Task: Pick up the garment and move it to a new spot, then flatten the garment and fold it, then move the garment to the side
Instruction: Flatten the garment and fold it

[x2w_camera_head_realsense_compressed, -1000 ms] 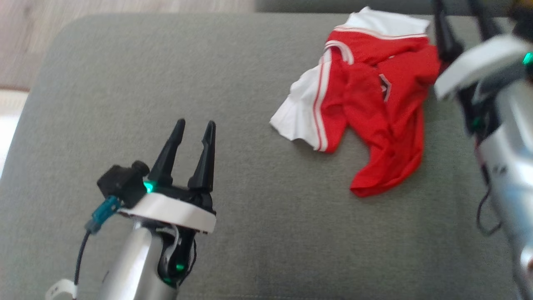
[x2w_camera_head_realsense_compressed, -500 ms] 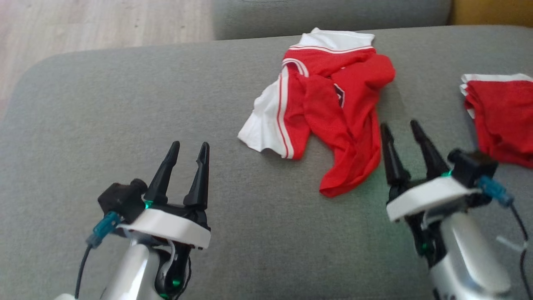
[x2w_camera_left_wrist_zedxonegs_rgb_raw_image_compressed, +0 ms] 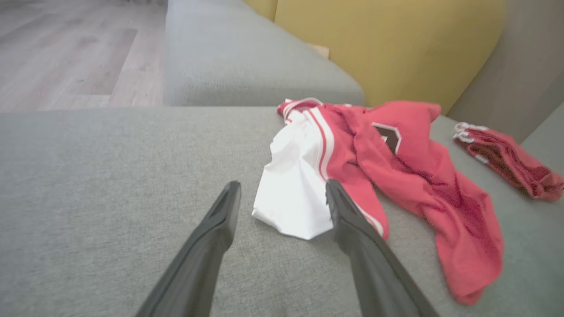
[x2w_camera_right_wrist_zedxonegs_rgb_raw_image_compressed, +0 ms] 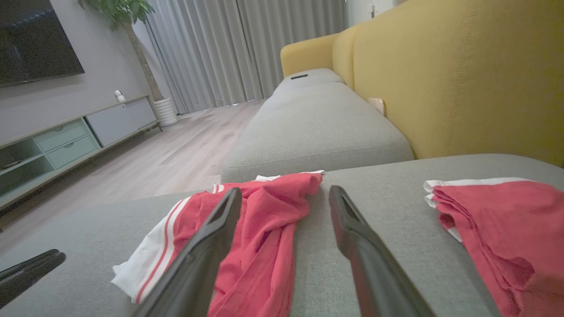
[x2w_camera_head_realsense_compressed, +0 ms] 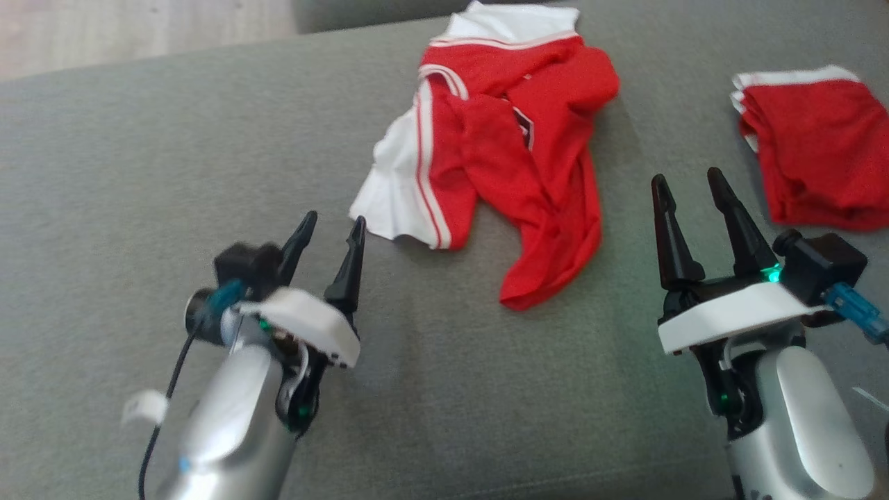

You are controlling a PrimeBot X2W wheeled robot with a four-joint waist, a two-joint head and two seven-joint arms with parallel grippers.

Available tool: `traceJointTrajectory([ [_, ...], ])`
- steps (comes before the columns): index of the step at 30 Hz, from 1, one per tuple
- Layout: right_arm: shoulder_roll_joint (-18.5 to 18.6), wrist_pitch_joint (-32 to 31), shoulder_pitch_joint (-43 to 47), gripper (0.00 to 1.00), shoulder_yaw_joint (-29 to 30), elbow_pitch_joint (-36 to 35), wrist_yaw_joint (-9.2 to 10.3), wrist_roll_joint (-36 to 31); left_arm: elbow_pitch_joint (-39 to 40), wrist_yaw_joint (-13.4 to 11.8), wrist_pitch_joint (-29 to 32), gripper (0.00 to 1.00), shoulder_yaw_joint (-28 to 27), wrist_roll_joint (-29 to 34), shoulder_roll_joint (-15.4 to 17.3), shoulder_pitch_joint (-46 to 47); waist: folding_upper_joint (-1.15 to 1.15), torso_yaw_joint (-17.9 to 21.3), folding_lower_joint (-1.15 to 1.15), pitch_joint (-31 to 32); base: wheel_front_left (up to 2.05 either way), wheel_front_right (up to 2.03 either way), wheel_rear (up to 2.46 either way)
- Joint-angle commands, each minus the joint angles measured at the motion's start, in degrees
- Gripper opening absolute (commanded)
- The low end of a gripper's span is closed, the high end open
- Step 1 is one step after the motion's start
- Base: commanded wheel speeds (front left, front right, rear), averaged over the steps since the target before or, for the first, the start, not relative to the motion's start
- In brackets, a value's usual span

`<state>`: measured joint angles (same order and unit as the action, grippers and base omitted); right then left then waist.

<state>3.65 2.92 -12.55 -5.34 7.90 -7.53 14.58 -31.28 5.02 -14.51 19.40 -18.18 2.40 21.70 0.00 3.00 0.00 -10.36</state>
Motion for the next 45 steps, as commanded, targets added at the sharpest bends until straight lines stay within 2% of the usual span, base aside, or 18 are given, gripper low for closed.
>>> traceJointTrajectory([
  [1, -0.67, -0.44, -0.58, 1.0, -1.27, -2.85, 0.04, -0.41, -2.01, -0.71, 0.73, 1.0, -1.2, 0.76, 0.48, 4.22, 0.0, 1.79, 0.0, -1.62, 0.0, 0.0, 0.0],
  [10, -0.76, -0.51, -0.4, 1.0, -1.67, -4.39, 0.04, 0.23, -18.4, -2.64, 2.14, 1.0, -0.07, 2.67, 1.1, 13.66, 0.0, 5.3, 0.0, -3.68, 0.0, 0.0, 0.0],
  [18, -0.77, -0.11, -0.21, 1.0, -1.39, -4.18, 0.04, 1.15, -25.95, -1.43, 1.3, 1.0, 1.07, 2.29, 0.97, 16.35, 0.0, 6.09, 0.0, -3.96, 0.0, 0.0, 0.0],
  [19, -0.77, -0.1, -0.25, 1.0, -1.33, -4.12, 0.04, 1.11, -26.64, -0.99, 1.25, 0.14, 1.3, 2.06, 0.92, 16.46, 0.0, 6.08, 0.0, -3.92, 0.0, 0.0, 0.0],
  [20, -0.77, -0.09, -0.32, 1.0, -1.27, -4.06, 0.04, 1.05, -27.18, -0.59, 1.15, 0.0, 1.6, 1.91, 0.87, 16.63, 0.0, 6.03, 0.0, -3.87, 0.0, 0.0, 0.0],
  [23, -0.77, -0.09, -0.59, 1.0, -0.9, -3.96, 0.04, 0.81, -27.62, 0.02, 0.49, 0.0, 2.02, 1.44, 0.77, 17.25, 0.0, 5.67, 0.0, -3.67, 0.0, 0.0, 0.0],
  [28, -0.77, -0.04, -0.6, 1.0, -0.11, -3.82, 0.04, 0.44, -24.96, -0.31, -0.37, 0.0, 0.75, 0.98, 1.34, 18.16, 0.0, 4.64, 0.0, -2.97, 0.0, 0.0, 0.0],
  [35, -0.77, -0.14, -0.38, 1.0, 0.45, -3.56, 0.04, 0.39, -3.7, -2.65, -0.47, 0.0, -6.53, 3.04, 5.33, 16.14, 0.0, 2.58, 0.0, -1.43, 0.0, 0.0, 0.0],
  [38, -0.77, -0.27, -0.17, 1.0, 0.15, -3.24, 0.04, 0.51, 4.63, -2.9, -0.48, 0.0, -9.98, 4.62, 6.59, 14.62, 0.0, 1.67, 0.0, -0.8, 0.0, 0.0, 0.0],
  [42, -0.77, -0.23, -0.11, 1.0, 0.02, -2.97, 0.04, 0.79, 15.23, -1.64, -0.48, 0.0, -13.08, 7.88, 8.38, 13.38, 0.0, 0.34, 0.0, -0.18, 0.0, 0.0, 0.0],
  [45, -0.77, -0.28, 0.06, 1.0, -0.26, -2.63, 0.04, 0.95, 21.89, -0.25, -0.48, 0.0, -13.15, 11.34, 10.45, 11.51, 0.0, -0.69, 0.0, 0.19, 0.0, 0.0, 0.0],
])
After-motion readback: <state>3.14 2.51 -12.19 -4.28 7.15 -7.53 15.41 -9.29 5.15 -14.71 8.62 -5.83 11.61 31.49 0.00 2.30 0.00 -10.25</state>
